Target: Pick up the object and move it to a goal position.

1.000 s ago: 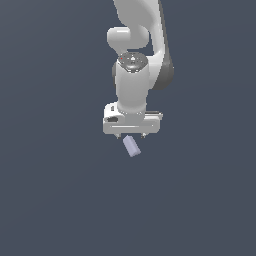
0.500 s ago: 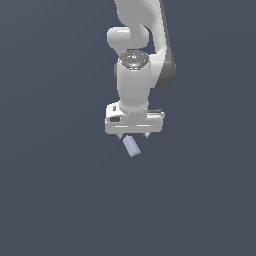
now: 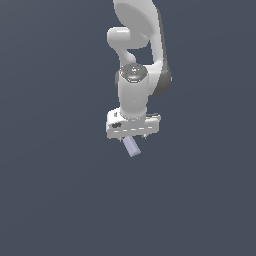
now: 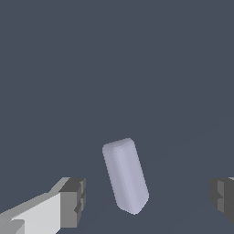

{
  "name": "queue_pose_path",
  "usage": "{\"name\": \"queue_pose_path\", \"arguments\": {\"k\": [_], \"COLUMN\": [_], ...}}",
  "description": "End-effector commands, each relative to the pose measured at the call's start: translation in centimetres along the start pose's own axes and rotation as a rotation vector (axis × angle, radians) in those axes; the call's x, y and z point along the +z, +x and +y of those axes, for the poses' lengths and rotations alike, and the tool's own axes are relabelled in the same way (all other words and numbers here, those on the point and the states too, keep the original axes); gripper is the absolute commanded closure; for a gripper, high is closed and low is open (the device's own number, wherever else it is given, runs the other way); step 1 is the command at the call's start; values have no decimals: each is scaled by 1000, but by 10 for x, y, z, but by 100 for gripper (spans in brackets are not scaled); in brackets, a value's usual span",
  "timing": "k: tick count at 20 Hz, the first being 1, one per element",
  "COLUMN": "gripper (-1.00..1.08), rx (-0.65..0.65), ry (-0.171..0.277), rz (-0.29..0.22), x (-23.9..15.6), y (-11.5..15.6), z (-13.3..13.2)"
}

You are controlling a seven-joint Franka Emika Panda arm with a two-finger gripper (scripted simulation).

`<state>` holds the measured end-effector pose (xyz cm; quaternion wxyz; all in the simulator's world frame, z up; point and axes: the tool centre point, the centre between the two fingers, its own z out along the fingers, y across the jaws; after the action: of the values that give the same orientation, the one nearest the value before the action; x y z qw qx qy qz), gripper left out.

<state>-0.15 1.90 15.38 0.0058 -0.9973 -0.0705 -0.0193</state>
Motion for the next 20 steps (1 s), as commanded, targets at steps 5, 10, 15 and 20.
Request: {"name": "queue_pose_path", "arguments": {"k": [5,10,15,20], "gripper": [-92,-92,-92,-92], "rx": [-139,-223,-267,-269], "ry": [-6,-5,-4,-3], "rz": [-22,-33,-39,-41], "x": [44,69,81,82], "y": [-24,-40,-49,-50], "z": [-2,-4,-5,-5]}}
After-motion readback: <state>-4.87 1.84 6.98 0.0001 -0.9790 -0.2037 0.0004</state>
